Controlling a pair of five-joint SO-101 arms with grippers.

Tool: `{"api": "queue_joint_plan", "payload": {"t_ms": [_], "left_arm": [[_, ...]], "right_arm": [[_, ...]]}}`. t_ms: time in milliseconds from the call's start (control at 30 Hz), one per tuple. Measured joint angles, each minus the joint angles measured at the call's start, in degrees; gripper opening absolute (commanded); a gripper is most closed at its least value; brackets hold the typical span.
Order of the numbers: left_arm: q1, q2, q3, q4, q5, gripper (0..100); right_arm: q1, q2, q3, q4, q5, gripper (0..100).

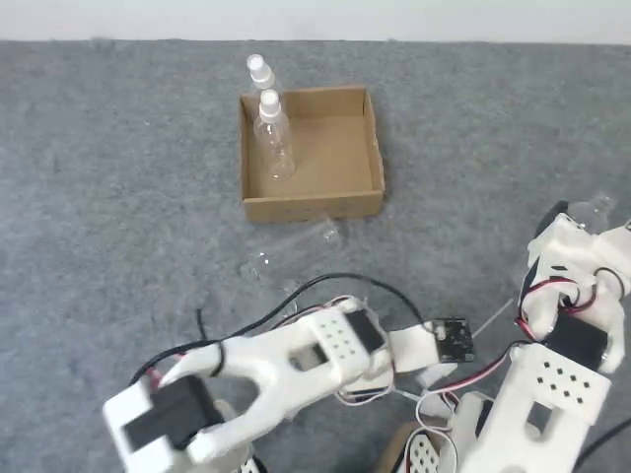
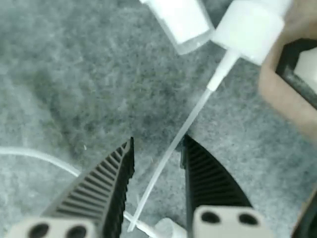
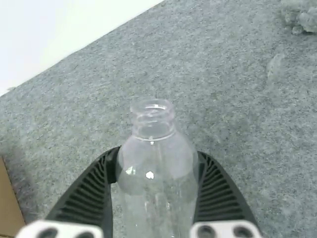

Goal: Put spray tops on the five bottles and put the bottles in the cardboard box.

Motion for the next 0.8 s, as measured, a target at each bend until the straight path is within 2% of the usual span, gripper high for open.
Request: {"api": "queue_joint_plan", "payload": {"t_ms": [200, 400, 600, 800], "left_arm": [[0.62, 4.84, -4.92, 3.43, 0.00, 2], [0.70, 4.92, -5.01, 3.87, 0.00, 1], [-0.26, -1.93, -4.66, 11.43, -0.09, 1], [-8.00, -12.48, -4.66, 19.78, 0.00, 1]], "right_arm": [[0.00, 0.00, 0.00, 0.00, 0.00, 3.8], [0.00, 0.00, 0.00, 0.00, 0.00, 3.8], [0.00, 0.00, 0.00, 0.00, 0.00, 3.8], [0.00, 0.00, 0.00, 0.00, 0.00, 3.8]]}}
